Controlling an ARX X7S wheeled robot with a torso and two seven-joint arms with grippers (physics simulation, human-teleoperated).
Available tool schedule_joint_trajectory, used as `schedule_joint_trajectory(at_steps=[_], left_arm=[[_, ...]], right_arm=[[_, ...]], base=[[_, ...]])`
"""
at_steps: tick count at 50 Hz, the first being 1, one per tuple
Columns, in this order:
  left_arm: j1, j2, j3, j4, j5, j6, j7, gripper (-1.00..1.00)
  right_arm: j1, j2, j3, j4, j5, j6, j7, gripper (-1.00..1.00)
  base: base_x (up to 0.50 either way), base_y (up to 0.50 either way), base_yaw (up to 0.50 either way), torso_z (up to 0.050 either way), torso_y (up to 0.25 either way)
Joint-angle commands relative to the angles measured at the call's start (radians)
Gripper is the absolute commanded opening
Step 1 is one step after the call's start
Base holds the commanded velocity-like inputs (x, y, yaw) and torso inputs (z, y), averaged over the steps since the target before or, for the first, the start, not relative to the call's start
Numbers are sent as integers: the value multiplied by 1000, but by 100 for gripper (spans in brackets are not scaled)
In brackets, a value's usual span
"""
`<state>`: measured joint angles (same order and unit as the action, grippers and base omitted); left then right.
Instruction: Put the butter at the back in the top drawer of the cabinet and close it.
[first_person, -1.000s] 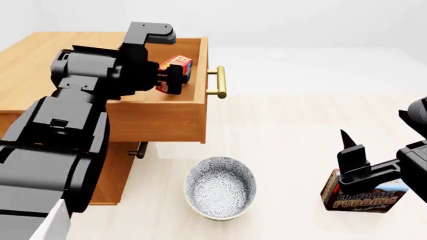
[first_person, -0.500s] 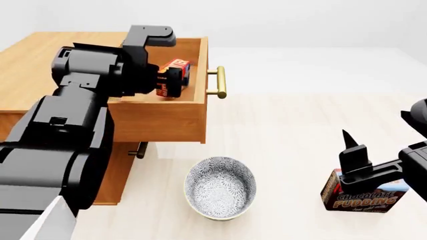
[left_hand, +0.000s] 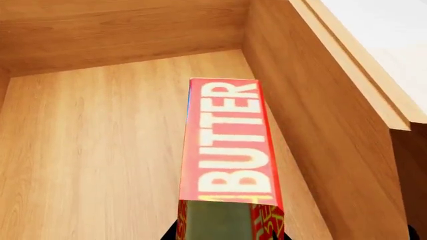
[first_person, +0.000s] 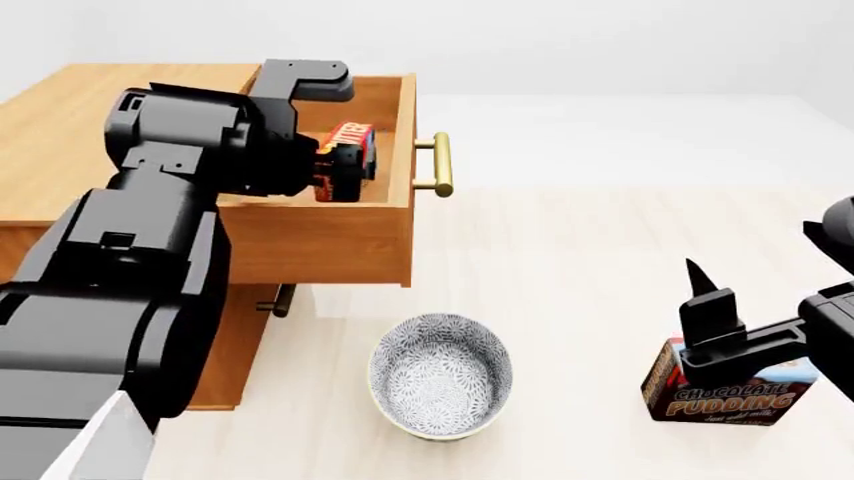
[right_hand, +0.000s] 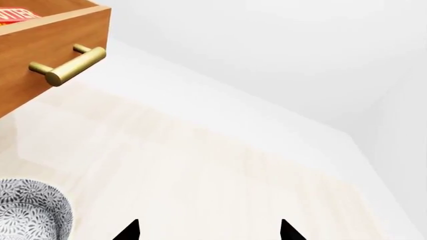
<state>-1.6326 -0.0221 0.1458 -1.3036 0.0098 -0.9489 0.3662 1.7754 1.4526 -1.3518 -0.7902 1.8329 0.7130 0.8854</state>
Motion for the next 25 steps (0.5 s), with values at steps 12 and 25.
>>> schedule_joint_trajectory(at_steps=[12,25], left_arm=[[-25,-3,-19,-5,-20,-9,-2,100],[-48,-7,-26,-5,-17,-9,-15,100]], right_arm=[[-12,2,7,1,-5,-1,-2,100],[-12,10,16,-5,3,3,1,100]], base=[[0,0,0,0,1],[0,0,0,0,0]])
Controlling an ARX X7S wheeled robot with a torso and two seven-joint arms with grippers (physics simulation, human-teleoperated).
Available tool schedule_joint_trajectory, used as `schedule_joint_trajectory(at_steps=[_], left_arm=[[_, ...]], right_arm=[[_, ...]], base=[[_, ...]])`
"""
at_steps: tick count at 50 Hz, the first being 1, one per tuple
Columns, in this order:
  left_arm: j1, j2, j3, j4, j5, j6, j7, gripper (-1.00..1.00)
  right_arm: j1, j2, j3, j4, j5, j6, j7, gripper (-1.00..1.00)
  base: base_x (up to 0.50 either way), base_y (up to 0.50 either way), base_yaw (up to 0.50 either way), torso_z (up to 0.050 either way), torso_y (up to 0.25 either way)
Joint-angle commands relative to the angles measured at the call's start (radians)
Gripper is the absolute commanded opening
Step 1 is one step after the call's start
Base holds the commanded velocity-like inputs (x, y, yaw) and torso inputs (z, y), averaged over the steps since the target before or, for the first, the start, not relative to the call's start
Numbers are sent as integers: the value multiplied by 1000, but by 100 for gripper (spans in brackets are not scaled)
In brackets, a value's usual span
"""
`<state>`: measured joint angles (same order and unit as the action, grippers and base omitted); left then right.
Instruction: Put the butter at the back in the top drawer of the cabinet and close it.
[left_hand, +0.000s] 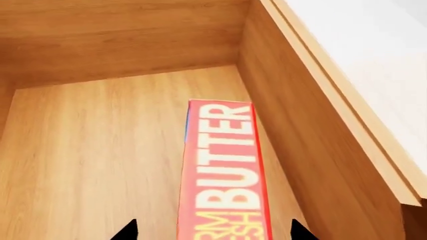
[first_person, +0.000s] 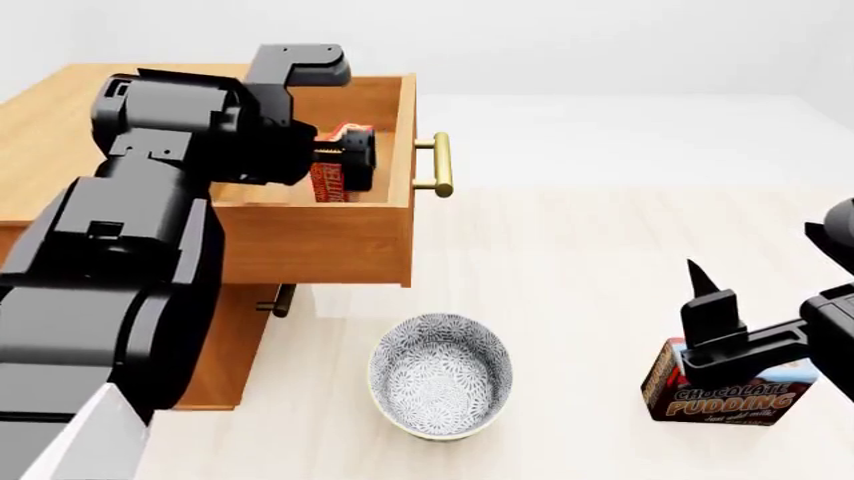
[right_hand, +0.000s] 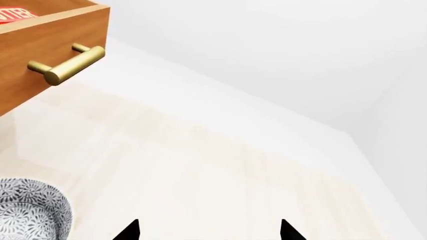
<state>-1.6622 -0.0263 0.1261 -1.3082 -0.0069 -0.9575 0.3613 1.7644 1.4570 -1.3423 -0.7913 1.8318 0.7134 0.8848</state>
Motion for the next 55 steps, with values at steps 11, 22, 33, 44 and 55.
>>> schedule_joint_trajectory(at_steps=[11,22,33,44,55], left_arm=[[-66,-8,-23,0,-4,-20,-42,100],[-143,-3,-43,2,-18,-66,-57,100],[-51,-2,-44,507,-52,-411,-76,100],[-29,18,-23,760,-222,-613,-231,100],[-35,-34,101,785,-980,-609,-886,100]], right_arm=[[4,10,17,-10,16,10,6,100],[6,7,25,-16,27,19,17,100],[6,11,33,-22,31,23,24,100],[4,15,39,-28,34,26,27,100],[-2,34,42,-35,33,26,23,100]], base=[[0,0,0,0,0],[0,0,0,0,0],[0,0,0,0,0],[0,0,0,0,0],[0,0,0,0,0]])
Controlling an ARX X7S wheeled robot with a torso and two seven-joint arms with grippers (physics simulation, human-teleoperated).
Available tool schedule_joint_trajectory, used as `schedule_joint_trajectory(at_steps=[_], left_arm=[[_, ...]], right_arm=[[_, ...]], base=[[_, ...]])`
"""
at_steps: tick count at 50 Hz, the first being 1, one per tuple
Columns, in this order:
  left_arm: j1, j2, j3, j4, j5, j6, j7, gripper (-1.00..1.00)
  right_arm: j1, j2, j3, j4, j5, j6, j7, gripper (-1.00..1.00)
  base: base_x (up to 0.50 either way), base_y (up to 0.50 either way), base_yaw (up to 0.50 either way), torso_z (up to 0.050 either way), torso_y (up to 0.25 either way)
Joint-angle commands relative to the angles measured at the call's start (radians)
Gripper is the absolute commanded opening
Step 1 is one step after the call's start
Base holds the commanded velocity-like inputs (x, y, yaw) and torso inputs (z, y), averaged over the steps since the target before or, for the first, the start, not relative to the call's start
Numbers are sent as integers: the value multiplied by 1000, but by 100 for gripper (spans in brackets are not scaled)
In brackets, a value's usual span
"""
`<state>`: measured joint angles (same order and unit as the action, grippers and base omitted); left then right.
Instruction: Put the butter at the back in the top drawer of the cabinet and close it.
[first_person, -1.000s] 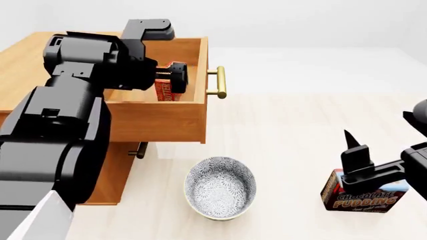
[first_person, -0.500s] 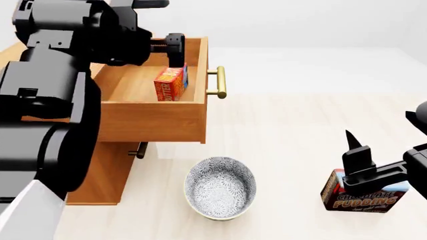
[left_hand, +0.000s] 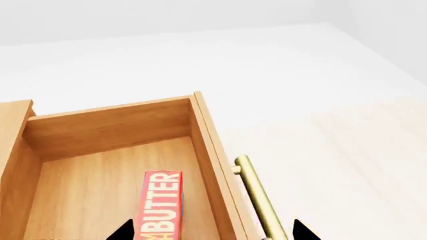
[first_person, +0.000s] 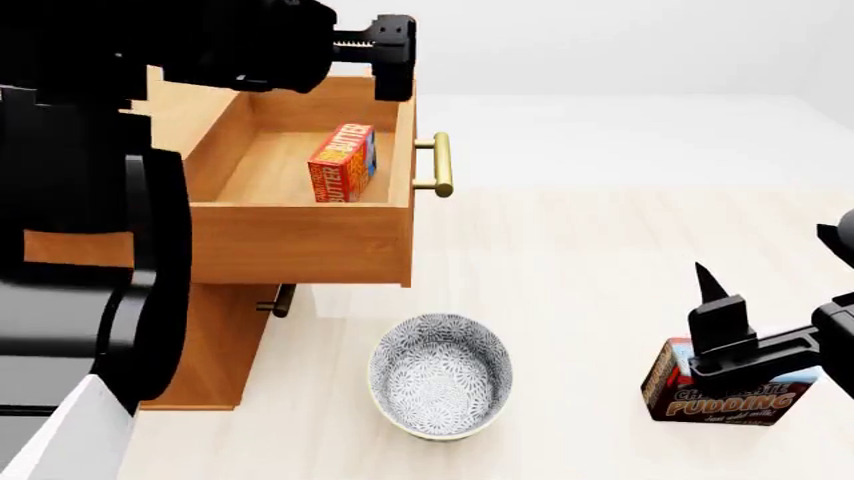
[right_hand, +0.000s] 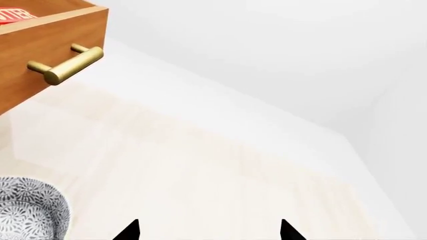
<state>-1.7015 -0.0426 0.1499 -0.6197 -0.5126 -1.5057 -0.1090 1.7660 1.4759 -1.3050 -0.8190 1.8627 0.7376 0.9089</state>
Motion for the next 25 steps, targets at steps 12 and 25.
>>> schedule_joint_trajectory(at_steps=[12,25], left_arm=[[16,40,184,106,-712,-11,-694,100],[-23,41,536,80,-1090,257,-944,100]], right_arm=[[-6,62,13,-31,3,3,-14,100],[-7,93,25,-48,3,4,-25,100]], base=[[0,0,0,0,0],[0,0,0,0,0]])
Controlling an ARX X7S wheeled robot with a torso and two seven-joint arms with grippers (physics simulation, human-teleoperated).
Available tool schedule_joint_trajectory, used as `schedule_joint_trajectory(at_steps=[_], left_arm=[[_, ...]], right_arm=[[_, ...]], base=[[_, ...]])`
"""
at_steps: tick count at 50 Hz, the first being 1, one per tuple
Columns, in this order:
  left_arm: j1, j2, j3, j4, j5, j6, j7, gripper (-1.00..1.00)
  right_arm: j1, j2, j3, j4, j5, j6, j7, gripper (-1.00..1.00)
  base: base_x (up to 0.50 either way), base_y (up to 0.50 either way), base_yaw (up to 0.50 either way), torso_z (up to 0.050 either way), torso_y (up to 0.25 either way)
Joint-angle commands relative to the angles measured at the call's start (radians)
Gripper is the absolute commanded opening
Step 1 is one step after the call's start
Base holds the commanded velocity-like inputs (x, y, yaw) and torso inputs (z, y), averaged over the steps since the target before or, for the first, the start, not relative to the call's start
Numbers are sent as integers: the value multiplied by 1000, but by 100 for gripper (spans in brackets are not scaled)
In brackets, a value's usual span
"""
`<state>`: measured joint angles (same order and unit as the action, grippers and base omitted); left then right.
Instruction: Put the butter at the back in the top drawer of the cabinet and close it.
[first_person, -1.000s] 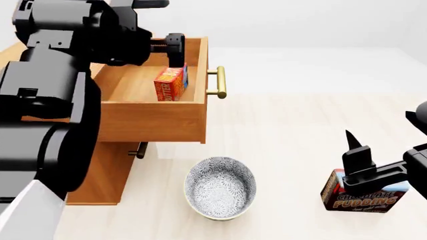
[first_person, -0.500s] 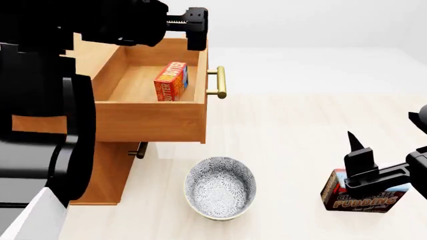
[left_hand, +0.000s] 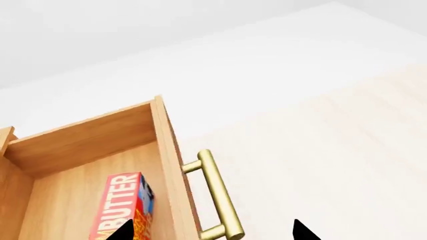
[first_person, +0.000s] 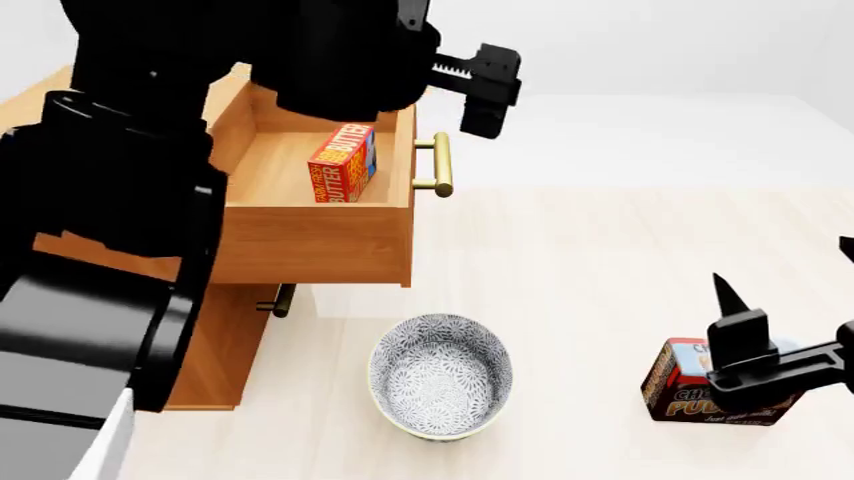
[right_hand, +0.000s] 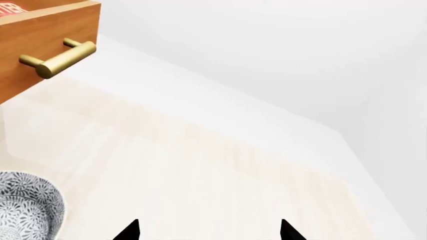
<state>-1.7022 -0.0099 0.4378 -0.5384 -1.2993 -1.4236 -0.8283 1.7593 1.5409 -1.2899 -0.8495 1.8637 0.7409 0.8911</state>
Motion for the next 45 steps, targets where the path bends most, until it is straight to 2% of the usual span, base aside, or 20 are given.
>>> schedule_joint_trajectory(at_steps=[1,6,11,21,26,45], left_arm=[[-28,8,283,-4,-339,197,-235,100],[-57,8,473,29,-461,322,-299,100],[-82,8,608,81,-513,429,-360,100],[-192,9,977,150,-703,700,-335,100],[-238,10,1126,186,-777,809,-320,100],[-152,10,1151,254,-734,839,-363,100]], right_arm=[[1,29,12,-19,4,1,-4,100],[1,30,16,-29,13,-3,12,100],[4,30,23,-37,26,-1,28,100],[-3,30,26,-51,30,-6,53,100],[-9,30,24,-46,23,-9,52,100],[-34,30,15,-30,2,-25,52,100]], base=[[0,0,0,0,0],[0,0,0,0,0],[0,0,0,0,0],[0,0,0,0,0],[0,0,0,0,0],[0,0,0,0,0]])
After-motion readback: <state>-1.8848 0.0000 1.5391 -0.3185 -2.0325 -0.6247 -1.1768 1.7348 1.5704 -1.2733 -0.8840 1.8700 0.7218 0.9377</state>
